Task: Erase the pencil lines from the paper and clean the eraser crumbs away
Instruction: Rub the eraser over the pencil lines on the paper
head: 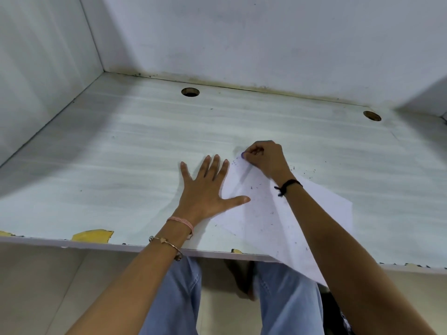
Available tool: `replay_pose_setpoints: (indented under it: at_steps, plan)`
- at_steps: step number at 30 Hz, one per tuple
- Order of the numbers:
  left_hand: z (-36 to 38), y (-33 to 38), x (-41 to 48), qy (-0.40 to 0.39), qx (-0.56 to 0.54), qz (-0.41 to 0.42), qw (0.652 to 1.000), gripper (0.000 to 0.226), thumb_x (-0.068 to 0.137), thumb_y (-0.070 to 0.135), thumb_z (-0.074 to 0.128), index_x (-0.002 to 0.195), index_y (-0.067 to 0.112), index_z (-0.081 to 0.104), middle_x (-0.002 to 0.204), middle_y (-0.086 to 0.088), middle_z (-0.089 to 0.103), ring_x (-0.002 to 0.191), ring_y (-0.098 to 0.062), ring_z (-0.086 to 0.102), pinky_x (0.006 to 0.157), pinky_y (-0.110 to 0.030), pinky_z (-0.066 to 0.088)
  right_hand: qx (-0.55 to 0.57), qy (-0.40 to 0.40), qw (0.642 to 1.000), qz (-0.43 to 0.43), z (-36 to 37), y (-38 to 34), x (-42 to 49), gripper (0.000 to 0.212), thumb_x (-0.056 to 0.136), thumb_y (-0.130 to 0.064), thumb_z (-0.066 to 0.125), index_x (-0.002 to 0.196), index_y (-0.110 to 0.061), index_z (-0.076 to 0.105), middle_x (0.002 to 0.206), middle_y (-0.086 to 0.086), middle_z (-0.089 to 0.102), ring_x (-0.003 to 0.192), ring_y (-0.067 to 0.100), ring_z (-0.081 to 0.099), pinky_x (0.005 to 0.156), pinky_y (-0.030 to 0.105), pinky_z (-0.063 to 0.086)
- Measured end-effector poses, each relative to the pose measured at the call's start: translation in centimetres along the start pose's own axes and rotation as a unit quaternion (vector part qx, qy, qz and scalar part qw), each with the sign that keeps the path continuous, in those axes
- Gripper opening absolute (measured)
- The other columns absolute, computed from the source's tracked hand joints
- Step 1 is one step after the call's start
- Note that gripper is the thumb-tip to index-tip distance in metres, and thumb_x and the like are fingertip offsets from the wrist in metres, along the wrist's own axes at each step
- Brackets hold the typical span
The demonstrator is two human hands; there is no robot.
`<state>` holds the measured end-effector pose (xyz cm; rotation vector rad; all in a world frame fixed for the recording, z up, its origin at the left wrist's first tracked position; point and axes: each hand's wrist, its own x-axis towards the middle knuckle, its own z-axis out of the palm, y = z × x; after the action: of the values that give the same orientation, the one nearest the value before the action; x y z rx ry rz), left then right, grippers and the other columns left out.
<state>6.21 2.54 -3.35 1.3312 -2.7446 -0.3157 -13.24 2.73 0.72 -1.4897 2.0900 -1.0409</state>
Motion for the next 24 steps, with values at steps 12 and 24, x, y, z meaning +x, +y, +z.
replay_pose_setpoints:
  at_steps: [12,24]
  plan:
    - [0.2,0.0,0.1,0.005,0.006,0.004,1.000,0.104,0.072,0.094,0.016,0.155,0.037,-0.008,0.163,0.002,-0.017,0.149,-0.015,-0.020,0.108,-0.070,-0.015,0.001,-0.070,0.997,-0.041,0.0,-0.1,-5.2,0.004,0.078,-0.015,0.075,0.081,-0.012,0.075,0.077,0.000,0.068,0.061,-0.002,0.054,0.058,0.008,0.043]
    - [0.0,-0.1,0.1,-0.006,0.011,0.002,1.000,0.105,0.070,0.094,0.012,0.155,0.036,-0.007,0.163,0.003,-0.018,0.148,-0.014,-0.021,0.109,-0.070,-0.013,0.075,0.053,0.994,0.054,-3.8,2.3,-2.0,0.014,0.091,-0.016,0.058,0.095,-0.010,0.070,0.071,-0.005,0.059,0.058,0.008,0.051,0.048,0.012,0.041]
